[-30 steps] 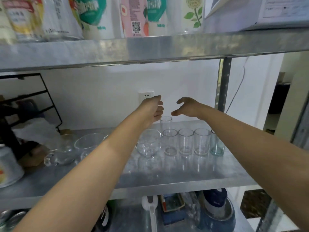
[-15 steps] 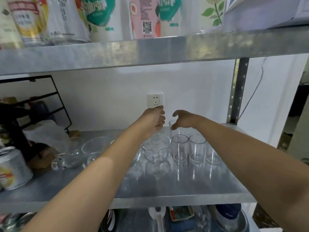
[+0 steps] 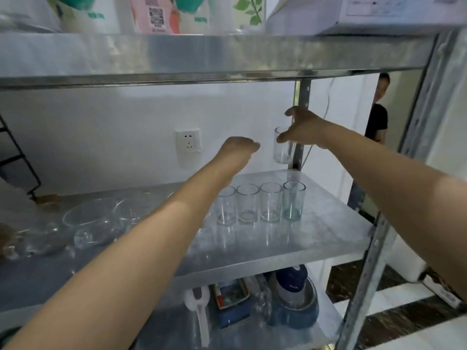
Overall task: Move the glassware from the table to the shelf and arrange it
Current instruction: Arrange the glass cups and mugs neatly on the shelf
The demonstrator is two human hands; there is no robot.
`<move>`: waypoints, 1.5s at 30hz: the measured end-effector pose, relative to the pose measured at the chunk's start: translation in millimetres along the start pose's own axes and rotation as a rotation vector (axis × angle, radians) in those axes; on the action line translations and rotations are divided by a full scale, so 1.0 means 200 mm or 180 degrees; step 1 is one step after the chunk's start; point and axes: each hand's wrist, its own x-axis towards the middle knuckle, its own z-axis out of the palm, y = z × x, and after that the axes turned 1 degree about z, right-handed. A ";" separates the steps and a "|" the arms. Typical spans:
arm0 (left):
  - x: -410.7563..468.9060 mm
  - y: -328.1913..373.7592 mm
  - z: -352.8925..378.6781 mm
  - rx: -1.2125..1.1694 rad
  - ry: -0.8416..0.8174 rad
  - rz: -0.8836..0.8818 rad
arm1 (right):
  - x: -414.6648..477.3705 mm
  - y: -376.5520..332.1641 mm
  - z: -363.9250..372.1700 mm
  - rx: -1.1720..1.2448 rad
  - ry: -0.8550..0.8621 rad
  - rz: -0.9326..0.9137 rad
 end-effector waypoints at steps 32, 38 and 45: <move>-0.10 -0.01 0.38 0.0834 -0.0743 0.0592 | -0.37 0.53 0.13 0.0144 -0.0547 0.0685; -0.06 -0.09 0.44 0.3206 -0.0443 0.1475 | -0.49 0.58 0.17 0.0909 -0.0315 0.0782; 0.02 -0.18 0.50 0.3851 -0.0469 0.1168 | -0.52 0.68 0.31 0.1220 0.0095 0.0954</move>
